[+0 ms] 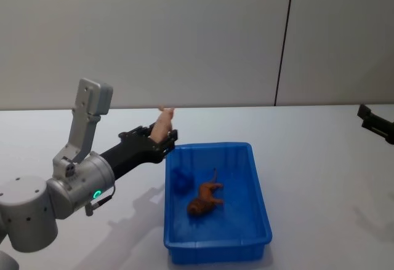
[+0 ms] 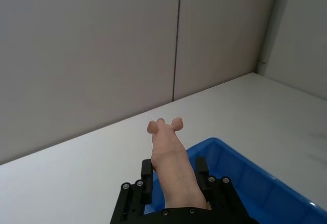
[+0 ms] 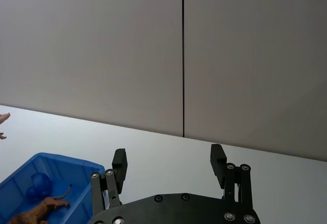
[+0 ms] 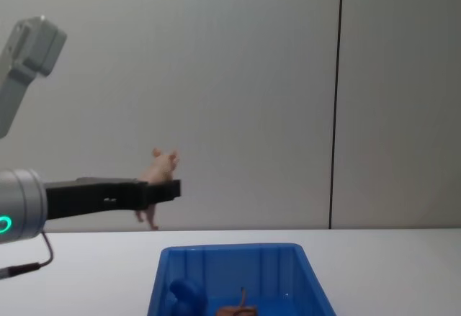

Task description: Pick up the two dolls from the table and place them into the box.

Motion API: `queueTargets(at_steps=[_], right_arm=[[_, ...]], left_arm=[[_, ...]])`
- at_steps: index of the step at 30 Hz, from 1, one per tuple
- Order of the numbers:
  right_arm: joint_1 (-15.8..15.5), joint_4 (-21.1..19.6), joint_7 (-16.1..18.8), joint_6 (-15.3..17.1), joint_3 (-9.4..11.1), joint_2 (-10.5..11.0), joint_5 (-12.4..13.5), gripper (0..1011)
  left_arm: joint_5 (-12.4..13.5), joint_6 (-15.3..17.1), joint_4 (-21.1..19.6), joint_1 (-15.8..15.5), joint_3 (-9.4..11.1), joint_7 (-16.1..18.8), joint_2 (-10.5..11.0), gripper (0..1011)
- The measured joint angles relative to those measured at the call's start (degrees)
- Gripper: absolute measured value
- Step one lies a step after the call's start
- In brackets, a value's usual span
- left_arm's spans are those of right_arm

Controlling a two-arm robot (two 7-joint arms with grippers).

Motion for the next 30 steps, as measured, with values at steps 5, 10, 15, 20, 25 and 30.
queueTargets(at_steps=[5,10,15,20,25,30], right_arm=[[0.0,0.0,0.0,0.0,0.0,0.0,0.0,1001],[0.0,0.0,0.0,0.0,0.0,0.0,0.0,1001],[0.0,0.0,0.0,0.0,0.0,0.0,0.0,1001],[0.0,0.0,0.0,0.0,0.0,0.0,0.0,1001],[0.0,0.0,0.0,0.0,0.0,0.0,0.0,1001],[0.0,0.0,0.0,0.0,0.0,0.0,0.0,1001]], left_arm=[[-0.23,-0.25,0.88,-1.34,0.37,-4.31,-0.78,511],[-0.55,0.46,2.3,-2.71,0.81,-8.23,-1.62,511],[-0.9,2.27,4.61,-4.35,1.45,-12.23,-2.69,511],[-1.22,4.48,7.33,-5.83,2.06,-14.88,-3.73,511],[-1.48,6.36,9.91,-7.03,2.62,-15.94,-4.71,511],[-1.63,7.74,12.47,-8.02,3.09,-16.52,-5.51,642]])
